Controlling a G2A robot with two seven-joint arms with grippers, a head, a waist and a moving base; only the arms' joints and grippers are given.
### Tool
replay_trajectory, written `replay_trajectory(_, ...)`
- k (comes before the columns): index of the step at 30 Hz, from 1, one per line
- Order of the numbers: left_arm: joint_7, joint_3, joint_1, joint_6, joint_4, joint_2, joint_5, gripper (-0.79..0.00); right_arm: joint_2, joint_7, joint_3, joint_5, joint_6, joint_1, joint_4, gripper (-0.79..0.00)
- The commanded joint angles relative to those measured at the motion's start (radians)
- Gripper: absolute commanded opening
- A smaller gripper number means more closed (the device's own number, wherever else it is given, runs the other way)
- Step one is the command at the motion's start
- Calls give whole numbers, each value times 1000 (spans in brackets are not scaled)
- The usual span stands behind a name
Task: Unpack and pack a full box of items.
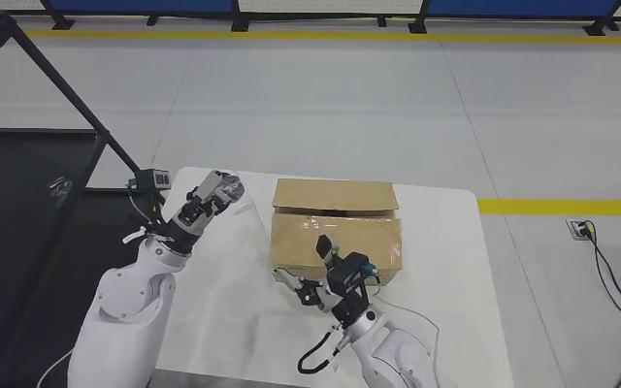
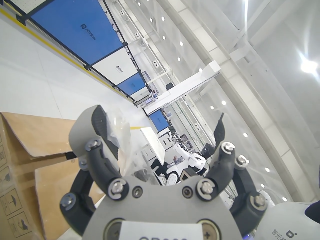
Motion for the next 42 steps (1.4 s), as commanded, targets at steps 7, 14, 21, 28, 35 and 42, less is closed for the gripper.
replay_trajectory(7, 9, -5, -8, -1, 8, 3, 4, 0, 0, -5, 13, 4, -4, -12, 4, 0)
replay_trajectory(14, 19, -12, -10, -4, 11, 7, 10, 0, 0, -14, 23, 5, -10, -24, 2, 0)
replay_trajectory(21, 72, -33, -12, -12, 10, 10, 50, 0, 7, 30, 7, -77, -107, -11, -12, 0)
replay_trajectory(28, 164, -68, -16, -29, 20, 16, 170, 0, 7, 30, 7, -77, -107, -11, -12, 0)
replay_trajectory(35, 288, -90, -27, -36, 64, 18, 286, 0, 14, 49, 137, 41, -56, -5, 10, 0)
replay_trajectory(42, 383, -97, -28, -5, 101, 16, 324, 0, 35, 64, 297, 131, -133, -29, 6, 0)
